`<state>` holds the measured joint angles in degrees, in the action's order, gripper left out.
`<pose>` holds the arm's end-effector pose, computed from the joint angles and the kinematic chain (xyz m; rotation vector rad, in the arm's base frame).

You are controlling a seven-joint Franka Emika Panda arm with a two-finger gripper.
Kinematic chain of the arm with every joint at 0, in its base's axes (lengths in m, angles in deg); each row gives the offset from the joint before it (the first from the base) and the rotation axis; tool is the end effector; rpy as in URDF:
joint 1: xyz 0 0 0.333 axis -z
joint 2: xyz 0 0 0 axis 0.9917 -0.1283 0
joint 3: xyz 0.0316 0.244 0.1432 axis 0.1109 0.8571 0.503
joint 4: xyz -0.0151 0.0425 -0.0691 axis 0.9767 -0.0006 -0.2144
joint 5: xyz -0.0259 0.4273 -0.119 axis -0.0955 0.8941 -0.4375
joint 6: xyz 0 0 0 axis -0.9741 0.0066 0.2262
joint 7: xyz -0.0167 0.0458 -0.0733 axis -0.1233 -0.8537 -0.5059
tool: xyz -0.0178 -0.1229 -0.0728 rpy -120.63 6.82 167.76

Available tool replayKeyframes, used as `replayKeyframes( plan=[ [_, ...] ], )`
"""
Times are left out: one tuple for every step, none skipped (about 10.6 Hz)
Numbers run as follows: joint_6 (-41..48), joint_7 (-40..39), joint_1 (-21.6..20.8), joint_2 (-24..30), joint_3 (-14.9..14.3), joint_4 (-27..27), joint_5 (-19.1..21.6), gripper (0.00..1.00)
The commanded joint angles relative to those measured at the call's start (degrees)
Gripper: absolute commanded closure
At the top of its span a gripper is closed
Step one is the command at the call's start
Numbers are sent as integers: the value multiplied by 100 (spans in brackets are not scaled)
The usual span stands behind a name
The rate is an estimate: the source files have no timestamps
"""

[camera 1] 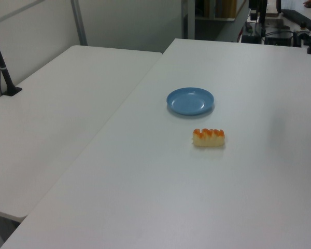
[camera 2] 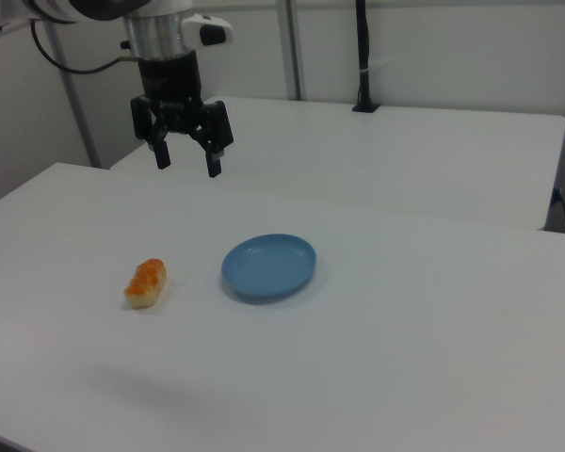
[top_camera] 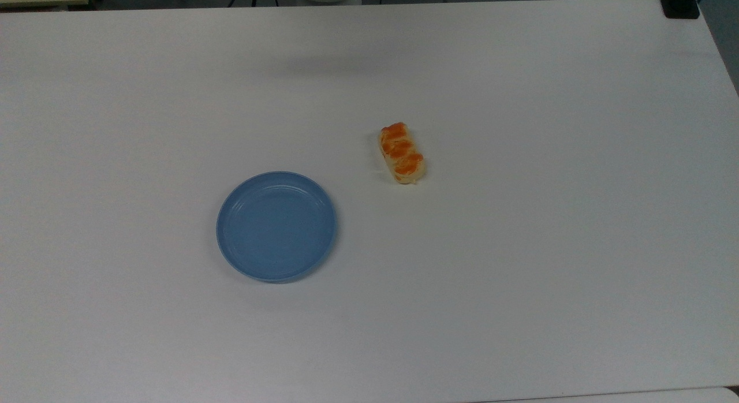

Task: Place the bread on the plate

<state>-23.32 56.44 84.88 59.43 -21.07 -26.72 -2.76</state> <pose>0.5828 -0.0971 0.5907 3.1152 0.0338 -0.1003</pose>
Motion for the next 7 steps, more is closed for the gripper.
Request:
replayKeyframes(
  plan=[
    [132, -55, -41, -15, -102, -13, -66, 0],
    [132, -54, -49, -16, -103, -13, -65, 0],
    [123, -63, -49, -16, -103, -13, -65, 0],
    [123, -89, -40, -7, -103, -5, -47, 0],
    [115, -98, -40, -16, -112, -5, -47, 0],
    [88, -98, -40, -24, -112, -5, -47, 0],
    [71, -124, -32, -42, -112, -5, -56, 0]
  ],
)
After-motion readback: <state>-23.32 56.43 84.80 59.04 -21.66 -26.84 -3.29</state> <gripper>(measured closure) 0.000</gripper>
